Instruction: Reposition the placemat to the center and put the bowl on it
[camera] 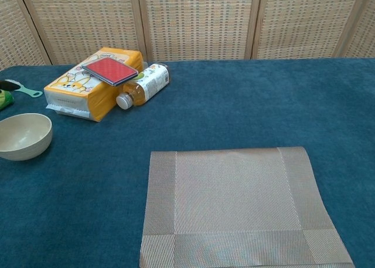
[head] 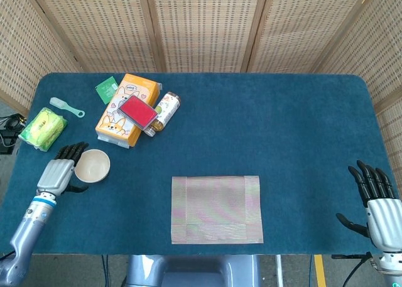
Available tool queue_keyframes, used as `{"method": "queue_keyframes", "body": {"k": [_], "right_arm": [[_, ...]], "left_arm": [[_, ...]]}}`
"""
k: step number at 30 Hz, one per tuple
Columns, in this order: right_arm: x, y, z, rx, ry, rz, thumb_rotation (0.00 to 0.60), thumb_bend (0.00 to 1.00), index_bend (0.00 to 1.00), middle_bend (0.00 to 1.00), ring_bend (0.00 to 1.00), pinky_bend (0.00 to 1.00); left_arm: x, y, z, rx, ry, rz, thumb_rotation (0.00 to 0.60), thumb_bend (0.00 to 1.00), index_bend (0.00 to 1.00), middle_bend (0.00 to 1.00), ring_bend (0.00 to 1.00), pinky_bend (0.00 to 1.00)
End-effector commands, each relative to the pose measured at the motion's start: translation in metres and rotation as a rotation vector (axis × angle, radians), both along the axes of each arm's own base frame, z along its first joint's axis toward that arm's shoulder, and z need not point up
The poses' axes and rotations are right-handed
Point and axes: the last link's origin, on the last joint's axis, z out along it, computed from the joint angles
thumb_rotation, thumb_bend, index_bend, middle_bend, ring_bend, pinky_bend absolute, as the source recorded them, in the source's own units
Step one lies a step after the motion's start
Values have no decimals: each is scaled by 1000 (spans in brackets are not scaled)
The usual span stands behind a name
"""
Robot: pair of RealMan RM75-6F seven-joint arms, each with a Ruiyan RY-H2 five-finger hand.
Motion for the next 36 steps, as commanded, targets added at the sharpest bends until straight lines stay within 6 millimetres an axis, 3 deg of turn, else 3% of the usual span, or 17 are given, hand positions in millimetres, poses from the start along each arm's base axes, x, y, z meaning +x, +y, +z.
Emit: {"method": "queue_keyframes", "body": {"k": [1,3,8,14,18,23,36], "right_arm": [[0,0,0,-1,0,0,600,0,0,0,0,0],[0,0,0,-1,-1,-2,600,0,0,0,0,0],[-1,-1,0,0,2,-3,600,0,0,0,0,0],[-1,-1,-1,1,7,-7,600,0,0,0,0,0],[-2,-2,-1,1,6,-11,600,0,0,0,0,0],[-3,-4,0,3,4,-16,600,0,0,0,0,0],[-5,-5,1,9,-5,-22,600,0,0,0,0,0]], "left_arm": [[26,-23,22,22,-94,-154,600,0,0,0,0,0],[41,-37,24,-6,-141,-277,600,0,23,0,0,0],[69,-64,5,-115,-161,-508,600,0,240,0,0,0],[99,-86,-39,-265,-156,-685,600,0,399,0,0,0],[109,-91,-65,-340,-139,-739,600,48,433,0,0,0],[114,-89,-94,-386,-80,-766,600,203,466,0,0,0],[115,-86,-140,-401,15,-774,600,209,456,0,0,0]]}}
